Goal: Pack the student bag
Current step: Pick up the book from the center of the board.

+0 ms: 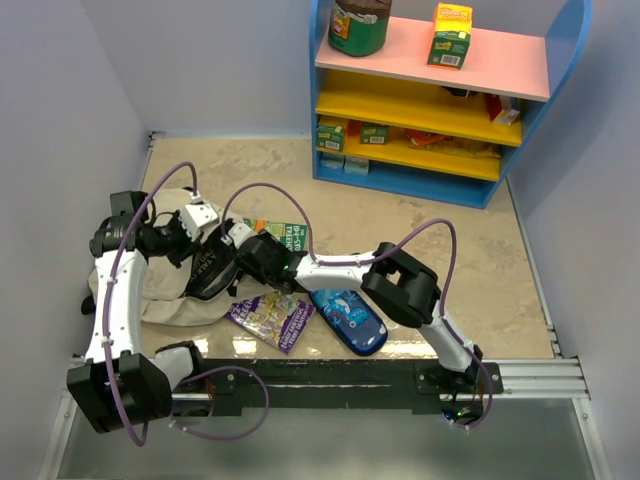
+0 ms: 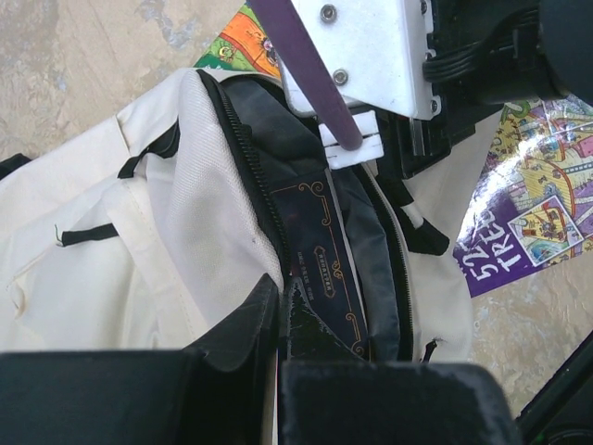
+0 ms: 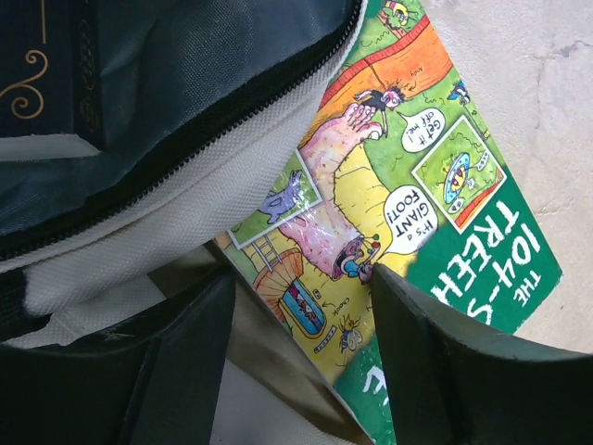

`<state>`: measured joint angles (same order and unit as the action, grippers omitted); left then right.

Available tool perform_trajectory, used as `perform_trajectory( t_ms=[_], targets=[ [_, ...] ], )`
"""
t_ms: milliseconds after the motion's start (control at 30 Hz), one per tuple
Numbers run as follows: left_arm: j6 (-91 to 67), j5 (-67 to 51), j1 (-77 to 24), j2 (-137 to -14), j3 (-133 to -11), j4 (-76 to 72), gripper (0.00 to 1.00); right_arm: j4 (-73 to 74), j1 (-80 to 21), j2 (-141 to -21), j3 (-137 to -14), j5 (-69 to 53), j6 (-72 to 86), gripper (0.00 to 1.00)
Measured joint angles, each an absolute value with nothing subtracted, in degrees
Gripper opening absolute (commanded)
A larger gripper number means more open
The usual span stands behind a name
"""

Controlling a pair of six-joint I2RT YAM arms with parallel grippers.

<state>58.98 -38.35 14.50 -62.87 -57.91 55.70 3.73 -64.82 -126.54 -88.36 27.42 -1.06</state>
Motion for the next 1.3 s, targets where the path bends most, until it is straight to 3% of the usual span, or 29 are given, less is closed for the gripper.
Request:
perform_trajectory(
  t_ms=[133, 267, 367, 867, 1300],
  targets=[
    [59.2, -38.4, 14.5, -62.9, -57.9, 56.0, 0.00, 3.6, -63.8, -126.5, -88.3, 24.9, -0.8, 0.45],
    [59.4, -38.4, 14.5, -62.9, -57.9, 56.3, 0.00, 1.8, -63.2, -126.2, -88.3, 21.8, 0.2, 0.13],
    [59.6, -38.5, 14.5, -62.9, -57.9, 56.3, 0.00, -0.1, -62.9, -126.1, -88.0, 20.8, 2.1, 0.00],
    [59.9, -40.3, 14.5, -62.9, -57.9, 57.5, 0.00, -7.2, -60.8, -113.6, -71.7, 25.1, 11.9, 0.00],
    [56.4, -40.8, 14.5, -63.1, -57.9, 55.9, 0.00, -6.3, -60.2, -103.2, -70.8, 33.1, 12.6, 0.00]
  ],
)
